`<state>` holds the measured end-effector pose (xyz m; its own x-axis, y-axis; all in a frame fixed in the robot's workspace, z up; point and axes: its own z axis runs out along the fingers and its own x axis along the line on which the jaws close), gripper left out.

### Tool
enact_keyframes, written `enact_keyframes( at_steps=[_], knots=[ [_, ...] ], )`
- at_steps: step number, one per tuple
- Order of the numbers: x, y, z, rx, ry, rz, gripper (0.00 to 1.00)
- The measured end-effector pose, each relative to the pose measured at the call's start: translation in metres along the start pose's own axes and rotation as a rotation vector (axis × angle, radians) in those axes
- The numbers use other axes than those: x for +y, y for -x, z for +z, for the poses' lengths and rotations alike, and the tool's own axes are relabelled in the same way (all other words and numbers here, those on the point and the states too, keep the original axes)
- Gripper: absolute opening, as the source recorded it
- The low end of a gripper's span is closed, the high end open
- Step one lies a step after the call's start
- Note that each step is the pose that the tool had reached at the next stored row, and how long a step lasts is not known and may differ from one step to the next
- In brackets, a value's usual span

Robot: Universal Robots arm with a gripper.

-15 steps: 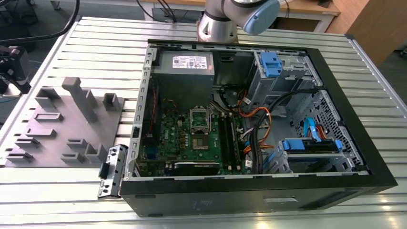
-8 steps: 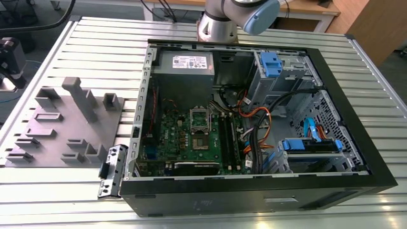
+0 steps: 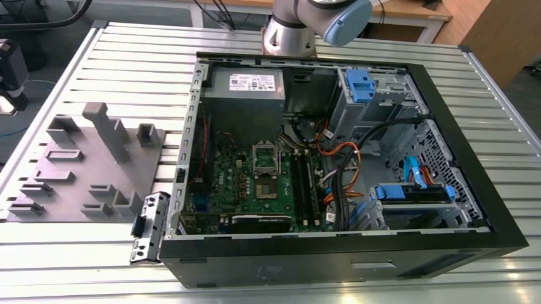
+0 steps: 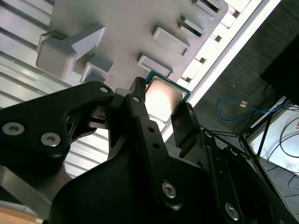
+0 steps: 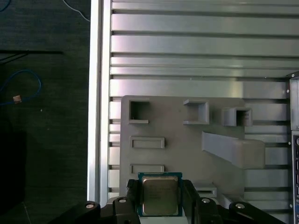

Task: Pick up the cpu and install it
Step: 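Pick up the cpu and move it towards the insertion slot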

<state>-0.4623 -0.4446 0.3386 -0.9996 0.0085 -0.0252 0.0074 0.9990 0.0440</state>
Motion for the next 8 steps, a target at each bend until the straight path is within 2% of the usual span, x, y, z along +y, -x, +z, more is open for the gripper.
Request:
enact_keyframes(
  at_steps=[8],
  knots=[
    [0.0001, 0.0001, -0.0025, -0.0001, 0.0001, 0.0, 0.47]
  ],
)
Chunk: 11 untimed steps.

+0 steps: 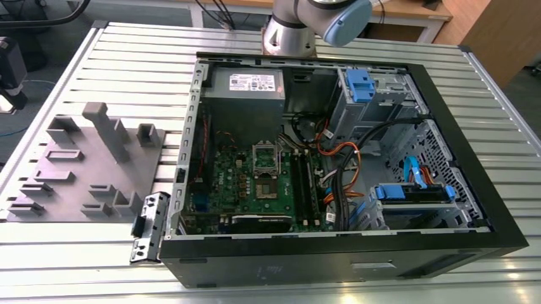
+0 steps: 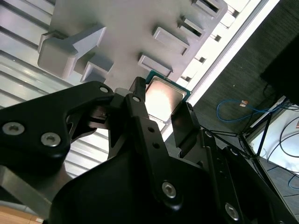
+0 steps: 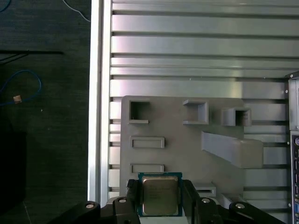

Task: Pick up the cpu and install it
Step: 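Pick up the cpu and move it towards the insertion slot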

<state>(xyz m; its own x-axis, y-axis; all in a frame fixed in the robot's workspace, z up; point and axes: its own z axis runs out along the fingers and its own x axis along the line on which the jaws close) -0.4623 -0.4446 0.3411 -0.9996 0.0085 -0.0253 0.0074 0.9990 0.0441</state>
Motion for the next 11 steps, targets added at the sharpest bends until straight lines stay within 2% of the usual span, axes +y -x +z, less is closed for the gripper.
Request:
enact_keyframes(
  at_steps=[2, 11],
  knots=[
    [0.0001, 0.0, -0.0018, 0.0001, -0.0001, 0.0, 0.47],
    [0.0001, 0.0023, -0.0019, 0.0002, -0.0001, 0.0, 0.47]
  ],
)
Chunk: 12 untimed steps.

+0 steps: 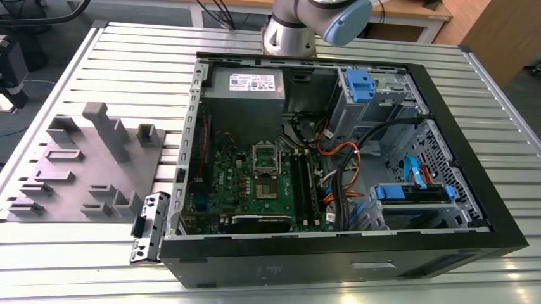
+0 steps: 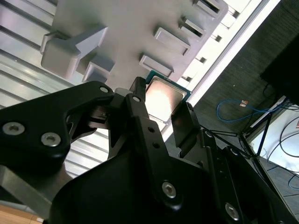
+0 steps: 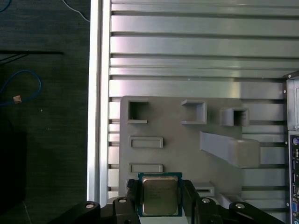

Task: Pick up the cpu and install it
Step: 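Pick up the cpu and move it towards the insertion slot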

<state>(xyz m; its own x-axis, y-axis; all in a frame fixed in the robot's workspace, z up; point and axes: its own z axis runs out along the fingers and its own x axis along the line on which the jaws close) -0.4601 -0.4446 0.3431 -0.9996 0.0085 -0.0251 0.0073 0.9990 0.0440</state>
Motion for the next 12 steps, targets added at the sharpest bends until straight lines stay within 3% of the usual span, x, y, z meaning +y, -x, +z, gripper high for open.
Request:
enact_keyframes(
  at_steps=[12],
  knots=[
    [0.0001, 0.006, 0.0003, -0.0002, 0.0001, 0.0, 0.47]
  ],
)
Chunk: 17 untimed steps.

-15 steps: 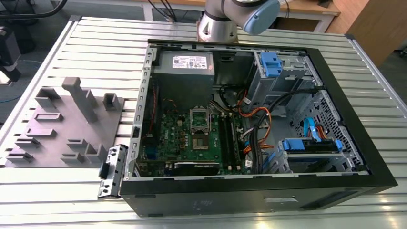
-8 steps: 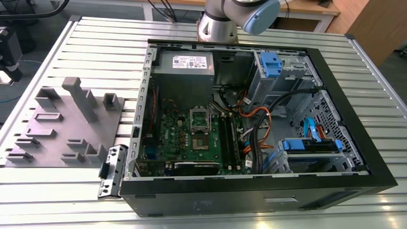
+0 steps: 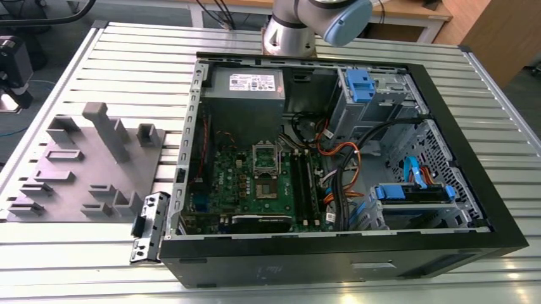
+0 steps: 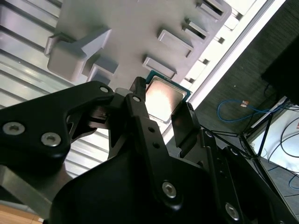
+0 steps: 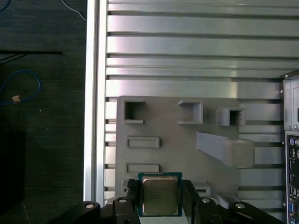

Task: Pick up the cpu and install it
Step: 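Pick up the cpu and move it towards the insertion slot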

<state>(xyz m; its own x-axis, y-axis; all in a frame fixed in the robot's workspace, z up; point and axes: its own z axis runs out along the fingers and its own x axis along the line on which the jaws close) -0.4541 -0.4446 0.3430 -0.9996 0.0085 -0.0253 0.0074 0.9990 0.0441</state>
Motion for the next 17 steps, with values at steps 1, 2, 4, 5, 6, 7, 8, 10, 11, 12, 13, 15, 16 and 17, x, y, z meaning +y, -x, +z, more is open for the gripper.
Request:
enact_keyframes(
  at_steps=[1, 2, 4, 5, 6, 7, 8, 10, 11, 12, 13, 15, 16, 17],
  knots=[
    [0.0, 0.0004, 0.0, 0.0001, -0.0001, 0.0, 0.47],
    [0.0, 0.0008, 0.0, 0.0, 0.0, 0.0, 0.47],
    [0.0, 0.0016, 0.0, 0.0, 0.0, 0.0, 0.47],
    [0.0, 0.0017, 0.0001, 0.0, 0.0, 0.0, 0.47],
    [0.0, 0.0019, 0.0, 0.0001, -0.0001, 0.0, 0.47],
    [0.0, 0.002, 0.0, 0.0001, 0.0, 0.0, 0.47],
    [0.0, 0.0021, 0.0, 0.0001, 0.0, 0.0, 0.47],
    [0.0, 0.0023, 0.0, 0.0001, -0.0001, 0.0, 0.47],
    [0.0, 0.0027, 0.0, 0.0001, -0.0001, 0.0, 0.47],
    [0.0, 0.003, 0.0, 0.0002, -0.0001, 0.0, 0.47],
    [0.0, 0.0034, 0.0001, 0.0001, 0.0, 0.0, 0.47],
    [0.0, 0.0045, 0.0001, 0.0, -0.0001, 0.0, 0.47],
    [0.0, 0.0052, 0.0001, 0.0001, -0.0001, 0.0, 0.47],
    [0.0, 0.0057, 0.0001, 0.0, 0.0, 0.0, 0.47]
  ],
)
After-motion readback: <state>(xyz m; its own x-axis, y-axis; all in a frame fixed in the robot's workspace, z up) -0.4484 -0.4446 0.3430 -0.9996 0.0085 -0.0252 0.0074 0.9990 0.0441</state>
